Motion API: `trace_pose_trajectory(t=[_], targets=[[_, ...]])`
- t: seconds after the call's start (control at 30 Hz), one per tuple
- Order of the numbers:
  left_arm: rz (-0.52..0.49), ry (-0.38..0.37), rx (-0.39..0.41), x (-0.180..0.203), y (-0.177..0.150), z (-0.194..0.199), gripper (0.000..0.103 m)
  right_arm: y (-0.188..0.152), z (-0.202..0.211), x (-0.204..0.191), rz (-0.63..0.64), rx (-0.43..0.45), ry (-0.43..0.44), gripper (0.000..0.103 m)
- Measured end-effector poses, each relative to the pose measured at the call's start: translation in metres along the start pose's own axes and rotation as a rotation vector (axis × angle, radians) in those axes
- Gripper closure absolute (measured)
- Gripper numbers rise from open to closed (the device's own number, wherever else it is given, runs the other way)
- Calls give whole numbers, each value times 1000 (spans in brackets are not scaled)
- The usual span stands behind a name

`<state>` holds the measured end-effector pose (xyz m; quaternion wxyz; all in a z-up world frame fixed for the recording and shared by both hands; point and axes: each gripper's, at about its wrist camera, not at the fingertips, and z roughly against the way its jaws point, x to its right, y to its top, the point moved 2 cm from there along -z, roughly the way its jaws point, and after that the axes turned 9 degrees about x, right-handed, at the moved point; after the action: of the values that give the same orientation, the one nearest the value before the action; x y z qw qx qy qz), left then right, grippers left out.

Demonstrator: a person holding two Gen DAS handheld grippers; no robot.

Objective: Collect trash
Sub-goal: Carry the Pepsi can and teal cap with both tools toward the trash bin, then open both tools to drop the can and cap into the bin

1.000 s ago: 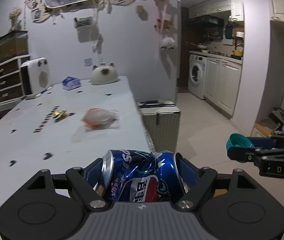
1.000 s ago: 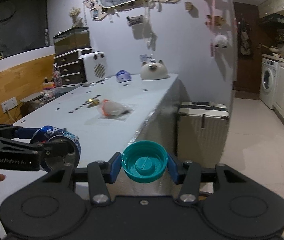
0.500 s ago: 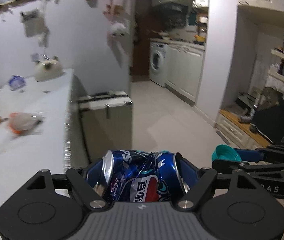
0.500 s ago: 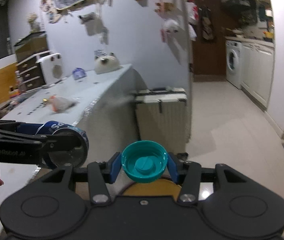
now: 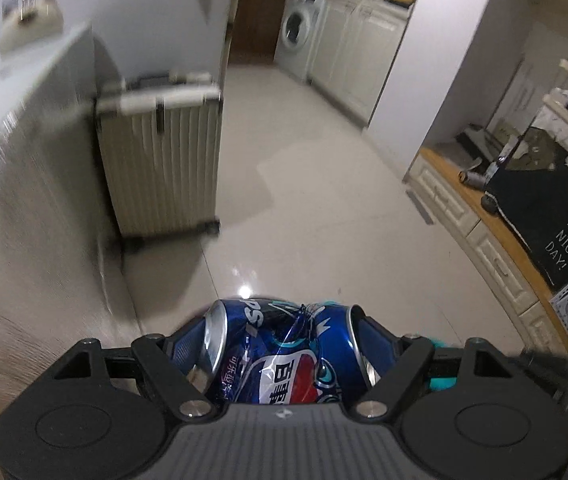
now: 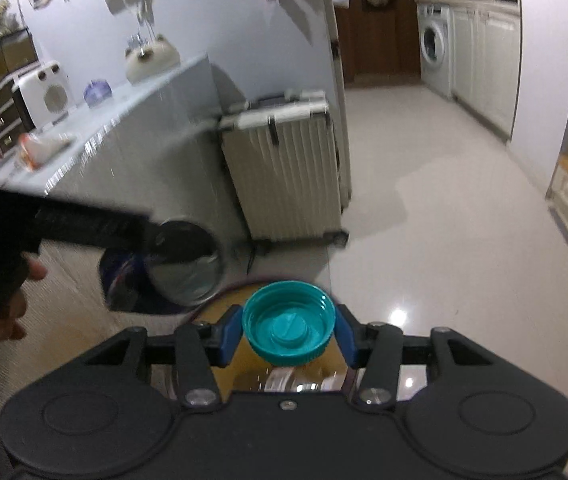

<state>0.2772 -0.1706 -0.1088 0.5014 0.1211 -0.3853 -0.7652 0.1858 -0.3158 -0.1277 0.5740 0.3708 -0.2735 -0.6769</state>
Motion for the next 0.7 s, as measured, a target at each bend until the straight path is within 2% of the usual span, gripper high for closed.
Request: trace_pose_trajectory(t=[0.23, 0.47, 0.6, 0.7], targets=[[95, -11, -136, -14, -19, -65, 22, -46, -61, -2, -57, -130, 27, 53], [236, 11, -272, -41, -41, -102, 21, -77, -100, -5, -142, -217, 43, 53], [250, 35, -302, -48, -45, -109, 20, -86, -113, -10, -163, -252, 50, 53], [277, 25, -306, -49, -47, -111, 14, -93, -121, -11, -184, -278, 52, 52]])
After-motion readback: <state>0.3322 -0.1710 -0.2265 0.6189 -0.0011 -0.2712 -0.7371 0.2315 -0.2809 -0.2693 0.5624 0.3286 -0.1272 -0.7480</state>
